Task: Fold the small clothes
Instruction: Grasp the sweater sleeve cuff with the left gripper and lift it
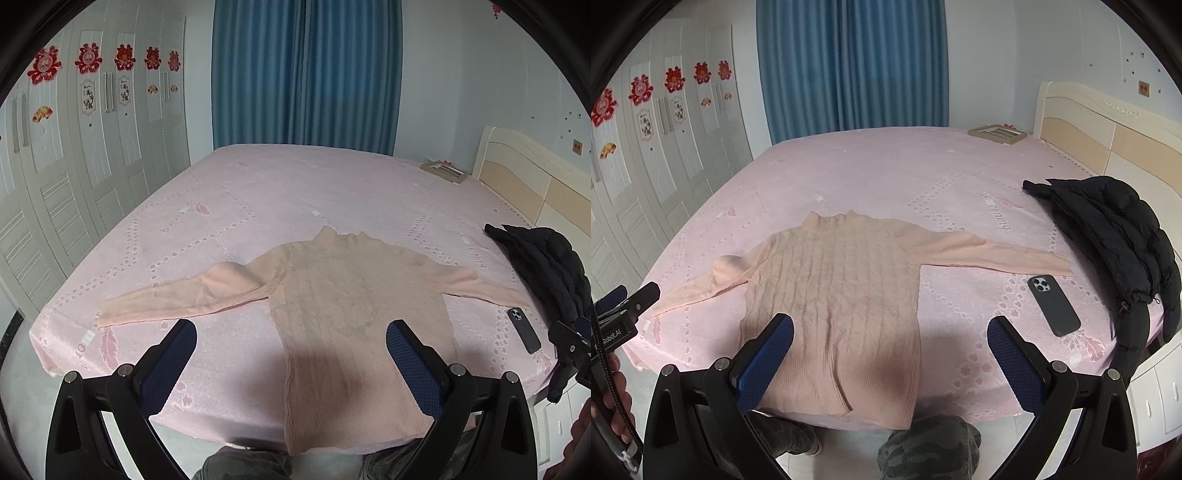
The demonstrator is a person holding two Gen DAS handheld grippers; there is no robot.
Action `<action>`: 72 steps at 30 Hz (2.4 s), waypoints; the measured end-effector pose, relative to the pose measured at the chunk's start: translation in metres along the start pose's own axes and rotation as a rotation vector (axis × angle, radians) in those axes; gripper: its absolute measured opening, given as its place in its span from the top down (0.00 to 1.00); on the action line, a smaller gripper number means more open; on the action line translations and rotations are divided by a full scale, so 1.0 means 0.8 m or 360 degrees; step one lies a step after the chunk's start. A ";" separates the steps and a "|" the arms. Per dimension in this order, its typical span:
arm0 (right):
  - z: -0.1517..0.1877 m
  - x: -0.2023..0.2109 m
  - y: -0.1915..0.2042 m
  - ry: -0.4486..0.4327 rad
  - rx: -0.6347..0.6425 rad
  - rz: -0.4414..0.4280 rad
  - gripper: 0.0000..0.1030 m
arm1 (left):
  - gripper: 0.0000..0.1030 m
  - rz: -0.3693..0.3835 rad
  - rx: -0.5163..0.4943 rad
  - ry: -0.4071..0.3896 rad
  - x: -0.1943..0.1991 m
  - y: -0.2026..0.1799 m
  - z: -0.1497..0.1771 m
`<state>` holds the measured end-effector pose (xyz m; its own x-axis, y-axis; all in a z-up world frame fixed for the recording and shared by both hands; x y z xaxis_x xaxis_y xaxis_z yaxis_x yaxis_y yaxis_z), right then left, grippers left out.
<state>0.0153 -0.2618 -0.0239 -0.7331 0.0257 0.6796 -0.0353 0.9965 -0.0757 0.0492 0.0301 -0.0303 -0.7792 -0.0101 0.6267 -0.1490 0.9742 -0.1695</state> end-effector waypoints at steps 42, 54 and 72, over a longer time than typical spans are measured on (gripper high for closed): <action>-0.036 -0.289 0.130 0.0039 0.0173 -0.0242 0.02 | 0.93 -0.0505 0.1121 0.0087 -0.313 0.441 -0.011; -0.042 -0.306 -0.014 -0.0036 -0.0228 -0.0196 0.02 | 0.93 -0.0139 0.0394 -0.0118 -0.280 0.120 -0.170; 0.014 -0.333 -0.160 0.0021 -0.0563 -0.0054 0.02 | 0.75 0.0389 -0.0112 0.0531 -0.387 -0.323 0.046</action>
<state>0.2079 -0.3968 -0.2035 -0.7264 -0.0094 0.6872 0.1796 0.9625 0.2031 0.3064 -0.2268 -0.2082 -0.5445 0.2854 0.7887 0.0668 0.9521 -0.2984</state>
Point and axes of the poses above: each gripper's, at about its wrist camera, not at the fingertips, and x roughly against the way its jaws point, y to its left, z to its underside, the point moved 6 cm from there along -x, roughly the way its jaws point, and after that the axes turned 10 degrees about x, right-handed, at the moved point
